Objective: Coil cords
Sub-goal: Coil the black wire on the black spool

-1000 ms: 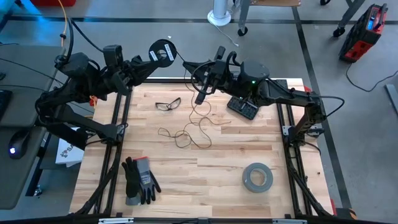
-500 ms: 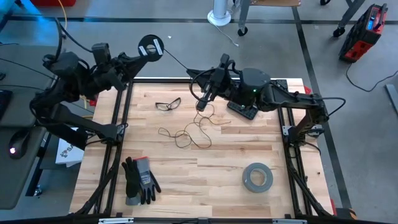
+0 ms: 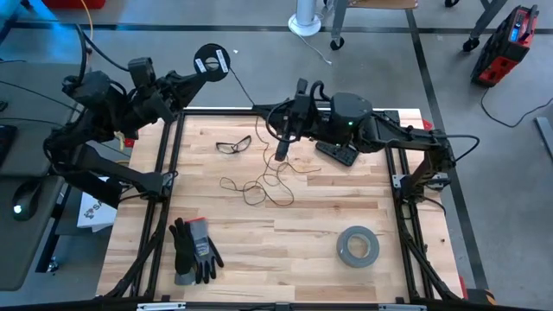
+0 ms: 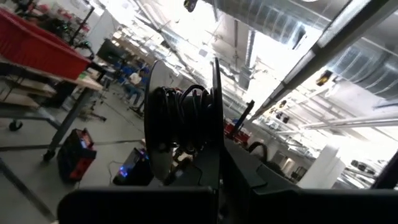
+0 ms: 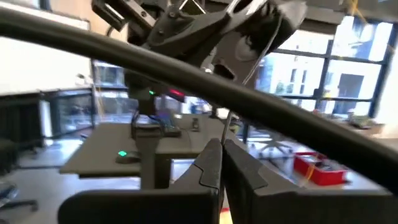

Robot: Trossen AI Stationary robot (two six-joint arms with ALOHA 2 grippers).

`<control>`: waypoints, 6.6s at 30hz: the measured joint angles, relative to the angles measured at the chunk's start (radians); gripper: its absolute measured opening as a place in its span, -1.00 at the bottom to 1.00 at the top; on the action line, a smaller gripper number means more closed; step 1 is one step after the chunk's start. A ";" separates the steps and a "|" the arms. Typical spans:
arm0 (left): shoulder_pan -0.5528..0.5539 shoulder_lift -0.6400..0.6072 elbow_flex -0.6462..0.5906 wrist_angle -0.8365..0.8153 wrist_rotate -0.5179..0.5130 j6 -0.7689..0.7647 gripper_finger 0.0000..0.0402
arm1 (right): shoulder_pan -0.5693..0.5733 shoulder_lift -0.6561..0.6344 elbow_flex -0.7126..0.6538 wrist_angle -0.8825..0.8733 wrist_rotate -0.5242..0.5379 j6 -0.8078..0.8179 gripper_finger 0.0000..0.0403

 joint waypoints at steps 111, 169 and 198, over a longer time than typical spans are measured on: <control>-0.070 0.098 0.001 -0.061 0.293 -0.623 -1.00 | -0.050 0.195 -0.003 0.482 -0.223 0.027 -1.00; -0.022 -0.106 0.000 -0.459 0.100 0.364 -1.00 | -0.170 0.180 -0.001 0.278 -0.296 0.313 -0.62; -0.022 -0.105 0.000 -0.362 0.110 0.412 -1.00 | -0.156 0.181 -0.002 0.119 -0.297 0.173 -0.43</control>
